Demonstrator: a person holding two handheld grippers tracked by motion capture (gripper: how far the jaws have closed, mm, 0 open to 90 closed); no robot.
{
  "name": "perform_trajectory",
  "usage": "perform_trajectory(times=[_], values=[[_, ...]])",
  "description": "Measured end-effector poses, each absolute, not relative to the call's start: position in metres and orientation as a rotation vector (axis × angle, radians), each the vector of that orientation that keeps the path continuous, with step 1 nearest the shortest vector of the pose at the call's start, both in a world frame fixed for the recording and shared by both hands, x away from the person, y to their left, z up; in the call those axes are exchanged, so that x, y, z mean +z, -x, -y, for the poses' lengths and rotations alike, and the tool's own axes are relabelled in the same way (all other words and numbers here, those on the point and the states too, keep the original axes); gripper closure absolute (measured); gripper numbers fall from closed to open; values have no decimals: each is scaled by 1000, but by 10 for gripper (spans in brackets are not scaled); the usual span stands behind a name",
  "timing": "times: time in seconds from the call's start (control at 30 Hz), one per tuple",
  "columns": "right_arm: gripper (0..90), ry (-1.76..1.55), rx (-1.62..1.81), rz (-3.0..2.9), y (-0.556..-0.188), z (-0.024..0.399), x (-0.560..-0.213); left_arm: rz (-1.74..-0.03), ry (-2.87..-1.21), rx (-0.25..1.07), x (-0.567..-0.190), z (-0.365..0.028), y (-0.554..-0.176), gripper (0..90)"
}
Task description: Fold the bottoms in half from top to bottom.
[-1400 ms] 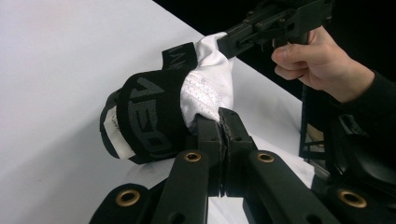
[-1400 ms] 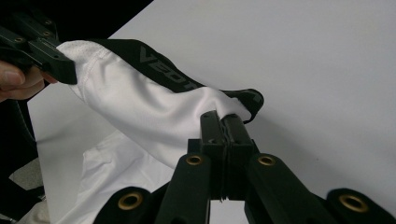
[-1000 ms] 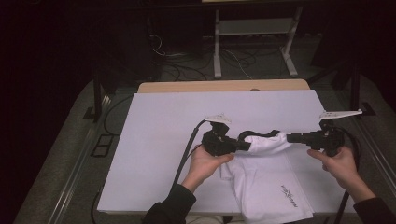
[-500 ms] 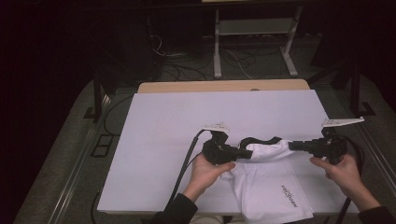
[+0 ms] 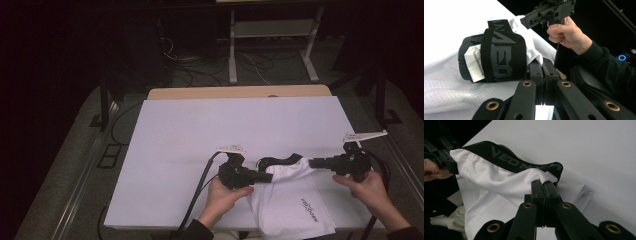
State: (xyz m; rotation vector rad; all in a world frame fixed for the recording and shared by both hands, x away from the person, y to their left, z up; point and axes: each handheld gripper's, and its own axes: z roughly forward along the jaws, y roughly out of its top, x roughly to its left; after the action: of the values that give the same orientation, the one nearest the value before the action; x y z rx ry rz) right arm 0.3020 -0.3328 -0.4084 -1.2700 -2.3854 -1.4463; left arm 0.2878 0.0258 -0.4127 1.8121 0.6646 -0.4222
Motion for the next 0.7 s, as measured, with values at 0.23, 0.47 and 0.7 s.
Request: perform_trajectory(times=[0.23, 0.47, 0.7], values=[[875, 1250, -1379, 2387, -301, 331, -413, -674, -1808, -459, -426, -24, -280, 870], [868, 1233, -1317, 2389, -299, 330, -420, -685, -1809, -485, -438, -25, -271, 871], [836, 1224, -1256, 2393, -299, 329, -422, -701, -1815, -493, -449, -23, -264, 871]])
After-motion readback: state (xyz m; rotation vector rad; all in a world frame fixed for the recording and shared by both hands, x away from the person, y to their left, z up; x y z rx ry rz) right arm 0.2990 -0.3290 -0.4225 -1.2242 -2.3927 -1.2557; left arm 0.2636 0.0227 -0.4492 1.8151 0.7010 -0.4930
